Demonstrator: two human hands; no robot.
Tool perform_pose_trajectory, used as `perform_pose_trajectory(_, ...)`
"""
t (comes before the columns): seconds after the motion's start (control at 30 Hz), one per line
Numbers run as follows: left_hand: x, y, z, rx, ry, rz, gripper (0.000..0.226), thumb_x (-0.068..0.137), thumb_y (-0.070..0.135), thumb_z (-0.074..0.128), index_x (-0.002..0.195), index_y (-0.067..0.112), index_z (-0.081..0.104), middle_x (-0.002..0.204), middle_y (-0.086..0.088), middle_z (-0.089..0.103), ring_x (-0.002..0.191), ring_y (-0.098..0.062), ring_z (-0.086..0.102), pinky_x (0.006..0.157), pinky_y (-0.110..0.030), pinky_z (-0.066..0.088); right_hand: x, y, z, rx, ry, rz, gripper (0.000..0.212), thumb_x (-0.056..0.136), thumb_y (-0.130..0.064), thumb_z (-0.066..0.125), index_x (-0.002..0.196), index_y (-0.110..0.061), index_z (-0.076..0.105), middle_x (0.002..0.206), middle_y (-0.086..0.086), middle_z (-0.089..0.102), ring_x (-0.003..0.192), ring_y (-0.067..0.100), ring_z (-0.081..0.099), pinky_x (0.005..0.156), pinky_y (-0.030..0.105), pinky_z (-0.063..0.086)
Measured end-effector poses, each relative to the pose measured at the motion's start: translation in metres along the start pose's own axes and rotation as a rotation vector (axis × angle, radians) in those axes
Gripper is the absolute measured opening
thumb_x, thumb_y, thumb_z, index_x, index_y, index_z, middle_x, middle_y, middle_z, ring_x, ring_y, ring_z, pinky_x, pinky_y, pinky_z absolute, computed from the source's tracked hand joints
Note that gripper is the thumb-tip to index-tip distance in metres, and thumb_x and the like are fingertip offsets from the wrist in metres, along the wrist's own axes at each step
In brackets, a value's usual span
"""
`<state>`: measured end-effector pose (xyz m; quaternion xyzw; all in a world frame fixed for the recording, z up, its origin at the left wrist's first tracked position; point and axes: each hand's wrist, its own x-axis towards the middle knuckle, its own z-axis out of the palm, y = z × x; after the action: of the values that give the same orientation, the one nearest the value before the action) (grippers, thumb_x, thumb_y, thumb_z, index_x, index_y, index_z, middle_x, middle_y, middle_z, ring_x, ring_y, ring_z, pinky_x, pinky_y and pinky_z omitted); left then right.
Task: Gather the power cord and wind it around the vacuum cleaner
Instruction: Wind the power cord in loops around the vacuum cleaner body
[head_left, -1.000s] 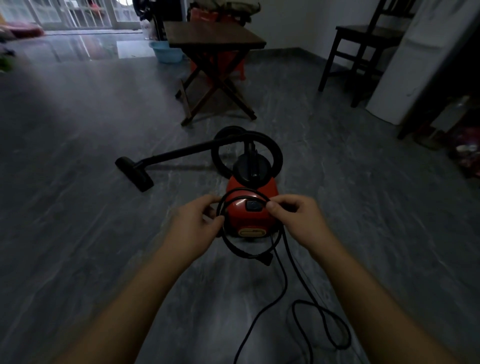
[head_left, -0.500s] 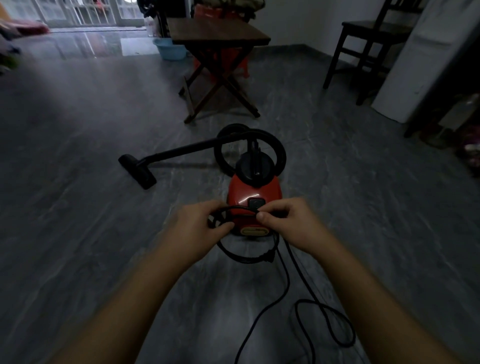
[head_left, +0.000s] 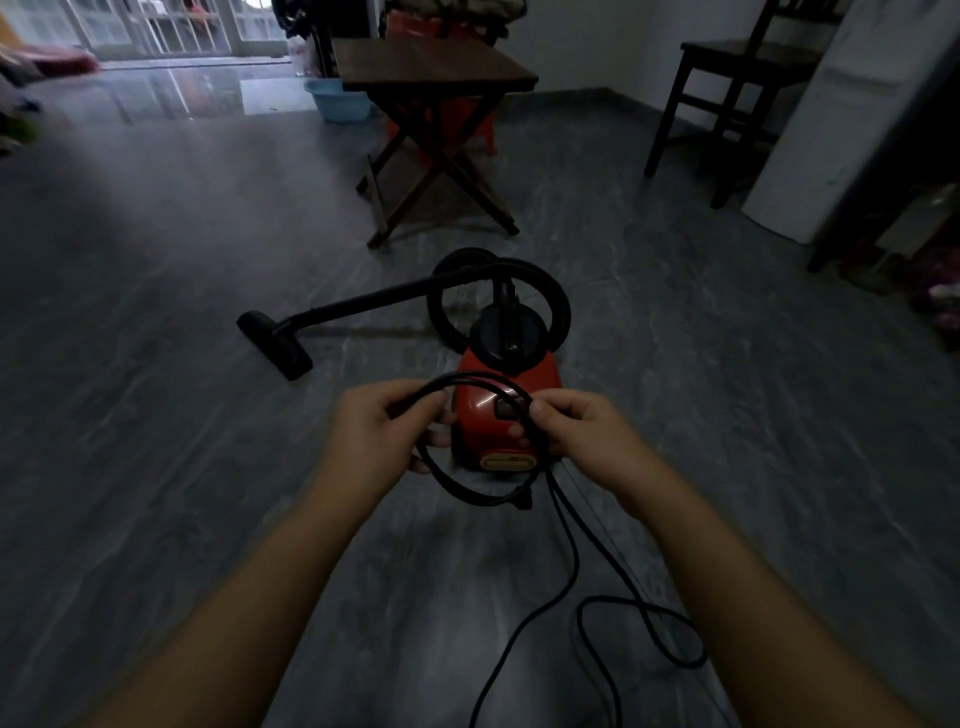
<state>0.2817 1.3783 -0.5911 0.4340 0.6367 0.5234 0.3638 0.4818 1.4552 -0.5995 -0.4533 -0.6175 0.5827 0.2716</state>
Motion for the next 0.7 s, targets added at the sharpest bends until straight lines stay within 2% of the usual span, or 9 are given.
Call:
perform_pose_trajectory(0.13, 0.0015, 0.004, -0.0039, -0.163, 0.1, -0.101, 0.013, 0.095, 0.015, 0.061, 0.102, 0.01, 0.071, 0.088, -0.01, 0.076, 0.073, -0.021, 0.075, 0.048, -0.028, 0.057, -0.0006, 0.0014, 0.0032, 0.038, -0.014, 0.018, 0.028, 0.103, -0.011, 0.044, 0.113, 0.0, 0.067, 0.091, 0.01, 0.071, 0.07, 0.007, 0.067, 0.06, 0.013, 0.051)
perform_pose_trajectory(0.23, 0.0012, 0.0036, -0.0041, -0.196, 0.089, -0.152, 0.014, 0.094, 0.017, 0.063, 0.101, 0.008, 0.07, 0.089, -0.011, 0.076, 0.077, -0.023, 0.075, 0.051, -0.029, 0.058, 0.0003, 0.0027, 0.0026, 0.016, 0.011, -0.026, 0.024, 0.102, -0.012, 0.049, 0.108, -0.004, 0.071, 0.084, 0.005, 0.07, 0.07, 0.004, 0.065, 0.063, 0.016, 0.05)
perform_pose_trajectory(0.33, 0.001, 0.003, -0.0034, -0.188, 0.069, -0.152, 0.014, 0.094, 0.017, 0.063, 0.099, 0.006, 0.069, 0.088, -0.013, 0.076, 0.075, -0.023, 0.075, 0.051, -0.03, 0.059, 0.0016, 0.0053, -0.0013, 0.044, 0.036, -0.008, 0.019, 0.099, -0.012, 0.055, 0.104, -0.007, 0.073, 0.084, 0.003, 0.071, 0.075, 0.01, 0.066, 0.068, 0.025, 0.052)
perform_pose_trajectory(0.47, 0.0003, 0.0028, -0.0035, -0.184, 0.069, -0.125, 0.014, 0.095, 0.016, 0.061, 0.1, 0.004, 0.068, 0.086, -0.012, 0.076, 0.073, -0.022, 0.075, 0.05, -0.03, 0.057, -0.0022, 0.0015, 0.0016, 0.138, -0.01, 0.063, 0.023, 0.101, -0.01, 0.051, 0.113, 0.001, 0.067, 0.09, 0.013, 0.069, 0.074, 0.017, 0.07, 0.062, 0.023, 0.057)
perform_pose_trajectory(0.6, -0.0015, 0.003, -0.0029, -0.17, 0.064, -0.093, 0.012, 0.095, 0.015, 0.061, 0.1, 0.008, 0.07, 0.084, -0.011, 0.076, 0.071, -0.019, 0.075, 0.05, -0.027, 0.057, -0.0046, 0.0042, 0.0042, -0.002, -0.027, 0.065, 0.026, 0.103, -0.016, 0.048, 0.108, -0.003, 0.069, 0.086, 0.007, 0.071, 0.067, 0.006, 0.071, 0.063, 0.02, 0.058)
perform_pose_trajectory(0.7, -0.001, 0.0027, -0.0055, -0.179, 0.074, -0.089, 0.013, 0.094, 0.015, 0.062, 0.102, 0.009, 0.071, 0.084, -0.011, 0.076, 0.07, -0.018, 0.074, 0.049, -0.026, 0.057, -0.003, 0.0068, 0.0065, -0.043, -0.021, 0.027, 0.026, 0.102, -0.015, 0.048, 0.106, -0.003, 0.07, 0.085, 0.007, 0.072, 0.069, 0.005, 0.07, 0.068, 0.021, 0.058)
